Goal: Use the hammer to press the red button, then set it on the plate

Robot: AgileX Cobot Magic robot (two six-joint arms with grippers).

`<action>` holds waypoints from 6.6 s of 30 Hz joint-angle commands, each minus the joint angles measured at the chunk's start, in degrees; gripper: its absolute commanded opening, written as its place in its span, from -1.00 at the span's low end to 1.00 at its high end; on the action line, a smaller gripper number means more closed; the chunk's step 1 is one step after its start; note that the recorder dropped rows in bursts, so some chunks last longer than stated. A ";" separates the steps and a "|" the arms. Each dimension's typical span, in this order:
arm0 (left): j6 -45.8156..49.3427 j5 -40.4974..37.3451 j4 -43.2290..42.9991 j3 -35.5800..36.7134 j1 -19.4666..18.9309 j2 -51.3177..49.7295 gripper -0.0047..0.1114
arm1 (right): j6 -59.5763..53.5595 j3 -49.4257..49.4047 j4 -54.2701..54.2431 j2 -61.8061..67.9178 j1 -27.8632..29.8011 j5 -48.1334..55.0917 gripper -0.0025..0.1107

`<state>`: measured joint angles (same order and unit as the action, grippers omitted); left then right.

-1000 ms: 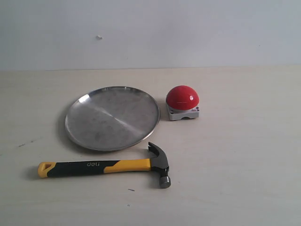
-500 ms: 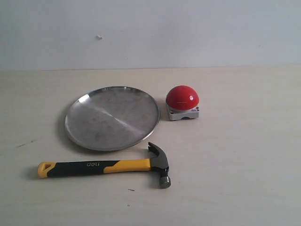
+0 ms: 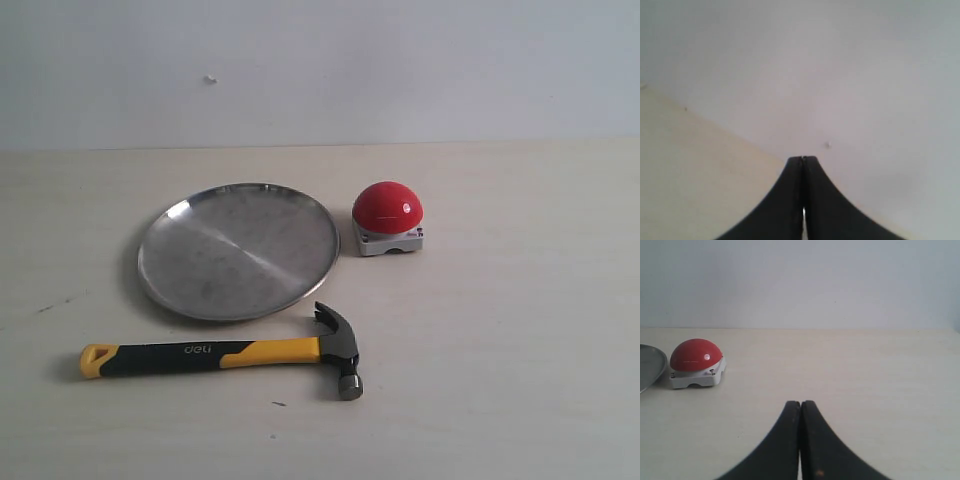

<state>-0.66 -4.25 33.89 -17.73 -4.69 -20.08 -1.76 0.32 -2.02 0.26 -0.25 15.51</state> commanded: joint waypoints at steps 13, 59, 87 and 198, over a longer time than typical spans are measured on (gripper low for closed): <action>31.27 -38.83 5.94 -26.93 5.22 -48.49 -0.92 | -0.02 -0.32 -0.04 -0.26 0.41 -0.38 -0.96; 33.94 -44.69 -33.51 -54.97 49.29 -86.32 -0.82 | -0.02 -0.32 -0.04 -0.26 0.41 -0.38 -0.96; 50.13 -55.02 -24.80 -70.82 49.29 -103.44 -0.26 | -0.02 -0.32 -0.04 -0.26 0.41 -0.38 -0.96; 53.84 -41.81 -6.81 -61.62 48.67 -66.77 -0.92 | -0.02 -0.32 -0.04 -0.26 0.41 -0.38 -0.96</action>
<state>50.85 -49.20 23.97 -81.64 43.96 -91.70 -1.76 0.32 -2.02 0.26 -0.25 15.51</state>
